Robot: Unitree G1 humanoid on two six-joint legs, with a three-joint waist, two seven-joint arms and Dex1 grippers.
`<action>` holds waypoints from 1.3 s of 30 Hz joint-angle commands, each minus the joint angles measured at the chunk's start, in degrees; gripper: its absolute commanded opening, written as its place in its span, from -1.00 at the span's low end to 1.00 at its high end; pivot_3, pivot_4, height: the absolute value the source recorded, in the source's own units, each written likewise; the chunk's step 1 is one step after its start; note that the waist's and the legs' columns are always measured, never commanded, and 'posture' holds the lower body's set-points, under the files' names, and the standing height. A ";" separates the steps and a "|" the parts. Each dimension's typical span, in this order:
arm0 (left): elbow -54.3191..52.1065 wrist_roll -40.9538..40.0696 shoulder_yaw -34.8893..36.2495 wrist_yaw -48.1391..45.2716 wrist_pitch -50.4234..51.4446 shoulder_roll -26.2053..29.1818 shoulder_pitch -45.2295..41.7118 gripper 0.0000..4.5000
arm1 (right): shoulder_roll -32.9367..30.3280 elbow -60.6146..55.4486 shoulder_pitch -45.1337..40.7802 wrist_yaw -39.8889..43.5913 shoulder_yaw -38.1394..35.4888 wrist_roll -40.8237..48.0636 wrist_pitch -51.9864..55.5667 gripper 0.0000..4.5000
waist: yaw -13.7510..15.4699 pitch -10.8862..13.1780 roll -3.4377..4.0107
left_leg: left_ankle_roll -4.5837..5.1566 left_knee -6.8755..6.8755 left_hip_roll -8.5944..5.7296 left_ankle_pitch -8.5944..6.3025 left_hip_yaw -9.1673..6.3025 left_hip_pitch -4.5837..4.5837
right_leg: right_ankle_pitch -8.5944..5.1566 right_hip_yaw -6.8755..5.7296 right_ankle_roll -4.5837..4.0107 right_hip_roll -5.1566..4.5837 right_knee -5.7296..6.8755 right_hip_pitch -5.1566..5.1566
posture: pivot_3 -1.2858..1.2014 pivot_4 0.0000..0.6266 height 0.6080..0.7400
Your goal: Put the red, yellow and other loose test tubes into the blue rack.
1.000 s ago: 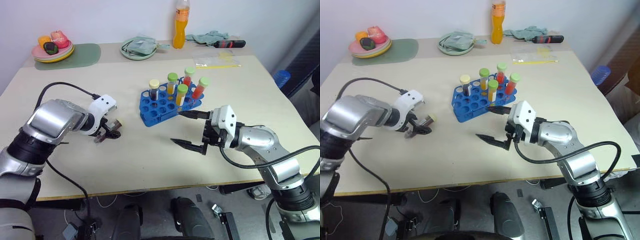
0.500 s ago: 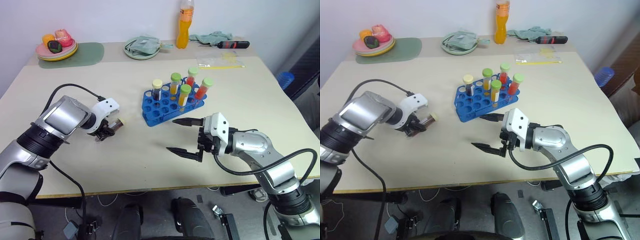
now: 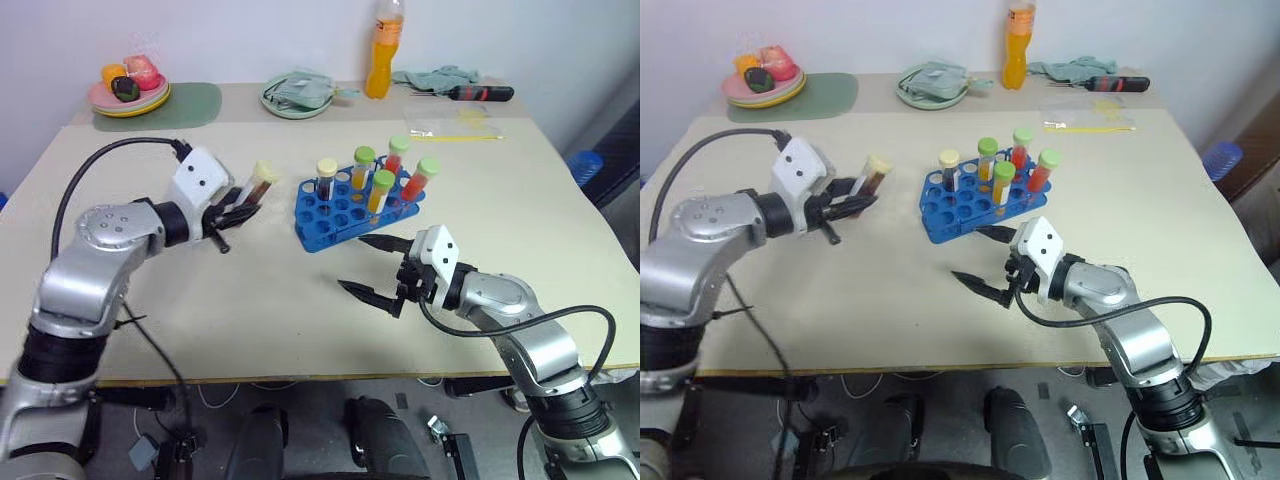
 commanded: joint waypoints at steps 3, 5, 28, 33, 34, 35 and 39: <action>7.48 13.34 -11.98 19.46 -18.10 -20.11 -1.36 -0.66 | 3.24 4.04 0.10 -3.83 -1.91 -1.66 -2.49 1.00 | -0.14 -0.01 -0.03 | 0.03 0.22 -0.05 -0.02 -0.01 -0.05 | 0.07 0.03 0.12 -0.01 -0.03 0.08 | 0.03 -0.52 1.00; 12.98 14.21 -12.30 22.68 -23.53 -25.96 -1.74 -0.66 | 3.22 4.48 0.42 -3.90 -2.06 -2.02 -2.88 1.00 | -0.52 -0.02 -0.03 | 0.04 0.24 -0.07 -0.03 0.01 -0.03 | 0.09 0.06 0.14 -0.02 -0.01 0.08 | 0.03 -0.52 1.00; 32.56 21.01 -15.41 21.63 -30.82 -32.53 -5.10 -0.66 | 1.76 1.63 2.36 -4.65 -5.00 -1.76 -1.12 1.00 | -0.45 -0.04 0.02 | 0.12 0.21 -0.03 -0.07 -0.01 0.03 | 0.09 0.08 0.13 0.10 0.01 0.07 | 0.03 -0.52 1.00; 34.51 21.99 -15.58 21.48 -31.38 -32.51 -5.48 -0.66 | 1.72 1.85 2.06 -4.61 -4.97 -1.83 -1.25 1.00 | -0.41 -0.04 0.03 | 0.11 0.21 -0.03 -0.07 -0.01 0.03 | 0.09 0.08 0.13 0.10 0.01 0.08 | 0.03 -0.52 1.00; 34.94 21.86 -15.43 21.35 -31.85 -32.70 -5.51 -0.66 | 1.73 1.81 2.03 -4.61 -4.92 -1.84 -1.23 1.00 | -0.41 -0.04 0.03 | 0.11 0.21 -0.04 -0.07 -0.01 0.03 | 0.09 0.08 0.13 0.10 0.01 0.08 | 0.03 -0.52 1.00; 35.36 21.88 -15.34 21.30 -32.34 -32.82 -5.57 -0.66 | 1.75 1.81 2.02 -4.60 -4.87 -1.88 -1.27 1.00 | -0.41 -0.04 0.03 | 0.12 0.21 -0.04 -0.07 -0.01 0.04 | 0.09 0.08 0.13 0.10 0.01 0.08 | 0.03 -0.52 1.00; 37.55 22.33 -15.13 21.49 -35.02 -32.96 -5.99 -0.66 | 1.85 1.63 2.03 -4.71 -4.74 -1.91 -1.21 1.00 | -0.38 -0.04 0.03 | 0.12 0.21 -0.04 -0.07 -0.01 0.04 | 0.09 0.08 0.13 0.10 0.01 0.08 | 0.03 -0.52 1.00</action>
